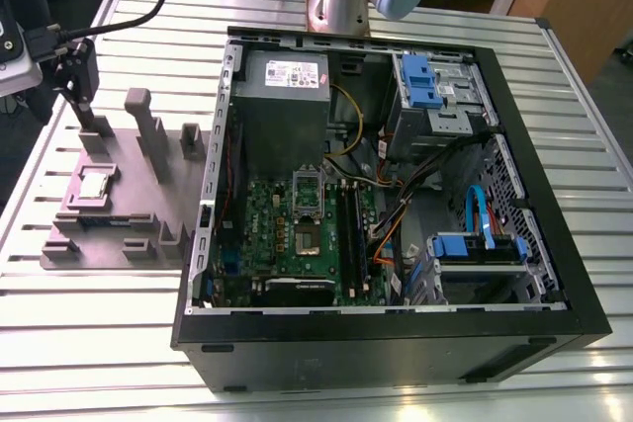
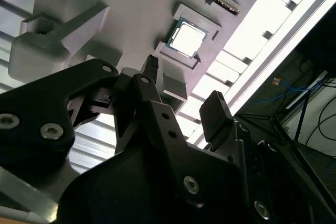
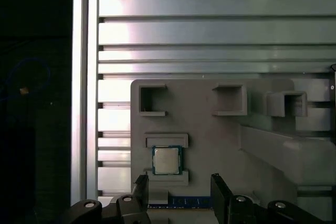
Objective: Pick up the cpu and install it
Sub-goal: 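Pick up the cpu and move it towards the insertion slot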
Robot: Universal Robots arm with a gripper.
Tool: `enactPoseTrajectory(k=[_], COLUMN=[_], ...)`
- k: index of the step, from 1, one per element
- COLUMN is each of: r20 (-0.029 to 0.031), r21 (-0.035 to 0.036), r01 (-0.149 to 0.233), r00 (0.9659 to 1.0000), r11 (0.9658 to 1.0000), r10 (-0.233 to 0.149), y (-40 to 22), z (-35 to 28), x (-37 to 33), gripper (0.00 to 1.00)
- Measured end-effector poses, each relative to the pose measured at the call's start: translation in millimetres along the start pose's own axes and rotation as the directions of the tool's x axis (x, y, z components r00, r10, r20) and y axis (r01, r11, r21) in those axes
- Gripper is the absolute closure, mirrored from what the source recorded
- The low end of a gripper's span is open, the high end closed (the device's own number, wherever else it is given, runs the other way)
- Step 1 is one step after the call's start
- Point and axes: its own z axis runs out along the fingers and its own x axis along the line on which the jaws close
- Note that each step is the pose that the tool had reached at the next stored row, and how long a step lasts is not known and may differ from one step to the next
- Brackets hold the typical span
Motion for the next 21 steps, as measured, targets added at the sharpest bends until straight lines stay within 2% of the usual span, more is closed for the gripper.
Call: enactPoseTrajectory(k=[15,19,21], r20=[-0.0001,-0.0020,-0.0023], r21=[0.0001,0.0010,0.0012], r01=[0.002,0.047,0.052], r00=[1.0000,0.9989,0.9987], r11=[1.0000,0.9989,0.9987], r10=[-0.002,-0.047,-0.052], y=[-0.3,-0.7,-1.1], z=[0.7,2.3,3.0], x=[0.0,0.0,0.0], gripper=[0.41,0.41,0.41])
